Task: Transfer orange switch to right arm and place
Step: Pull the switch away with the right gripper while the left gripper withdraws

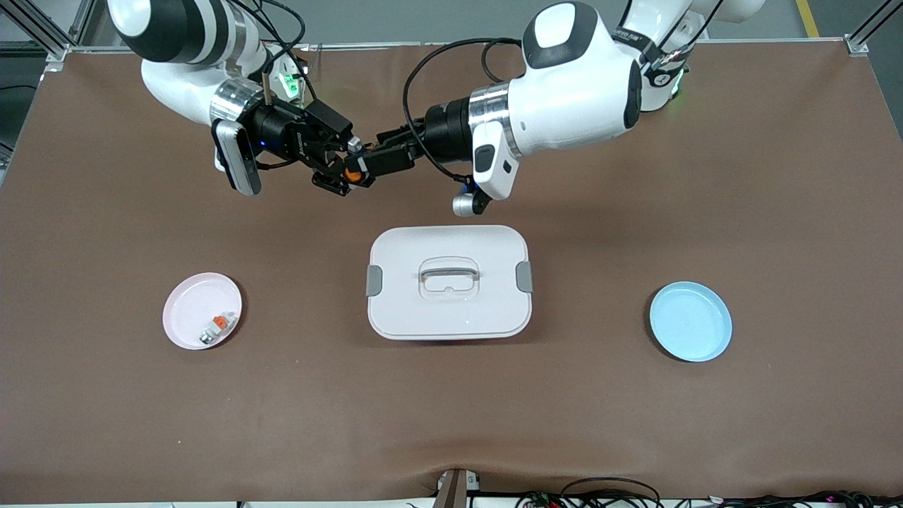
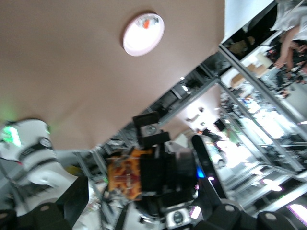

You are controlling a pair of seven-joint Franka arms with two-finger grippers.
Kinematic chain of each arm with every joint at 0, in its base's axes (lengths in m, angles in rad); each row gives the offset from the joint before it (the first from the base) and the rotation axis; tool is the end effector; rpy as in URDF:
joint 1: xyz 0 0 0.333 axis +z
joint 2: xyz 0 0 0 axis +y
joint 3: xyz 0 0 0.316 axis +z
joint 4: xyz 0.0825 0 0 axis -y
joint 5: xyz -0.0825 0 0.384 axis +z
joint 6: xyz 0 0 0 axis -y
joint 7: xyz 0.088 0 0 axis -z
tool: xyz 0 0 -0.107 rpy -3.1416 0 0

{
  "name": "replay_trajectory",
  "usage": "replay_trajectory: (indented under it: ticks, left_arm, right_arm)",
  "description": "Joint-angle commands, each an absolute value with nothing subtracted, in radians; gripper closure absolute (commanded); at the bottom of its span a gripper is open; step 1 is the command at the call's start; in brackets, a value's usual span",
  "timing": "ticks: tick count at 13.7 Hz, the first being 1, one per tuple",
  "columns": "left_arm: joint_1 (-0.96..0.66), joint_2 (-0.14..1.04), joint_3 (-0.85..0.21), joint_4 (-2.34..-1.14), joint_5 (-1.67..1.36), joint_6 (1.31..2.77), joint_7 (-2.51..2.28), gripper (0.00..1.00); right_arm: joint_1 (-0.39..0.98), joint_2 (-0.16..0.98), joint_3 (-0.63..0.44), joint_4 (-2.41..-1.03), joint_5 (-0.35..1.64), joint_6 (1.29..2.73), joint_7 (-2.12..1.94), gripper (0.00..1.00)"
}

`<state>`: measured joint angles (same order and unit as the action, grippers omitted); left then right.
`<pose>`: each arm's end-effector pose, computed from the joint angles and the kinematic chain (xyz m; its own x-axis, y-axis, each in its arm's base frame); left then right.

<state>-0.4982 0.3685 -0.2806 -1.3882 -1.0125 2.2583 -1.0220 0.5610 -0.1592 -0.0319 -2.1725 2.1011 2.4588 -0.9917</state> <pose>0.5163 -0.4891 0.5795 0.6802 0.2751 -0.6794 0.7283 -0.3588 0.5839 0.4657 0.2708 0.5085 0.8564 -0.4155 0.3065 0.2566 -0.1725 -0.9510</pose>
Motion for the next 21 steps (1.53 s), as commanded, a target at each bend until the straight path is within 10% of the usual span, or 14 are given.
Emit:
replay_trajectory:
  ticks: [1, 21]
  left_arm:
    - [-0.485, 0.301, -0.272, -1.405, -0.901, 2.163, -1.061, 0.0]
    - [0.187, 0.02, -0.272, -1.404, -0.395, 1.385, -0.635, 0.0]
  right_arm:
    - [0.566, -0.161, -0.041, -2.171, 2.07, 2.465, -0.983, 1.0]
    - [0.303, -0.144, -0.046, -2.344, 1.075, 2.323, -0.704, 1.0]
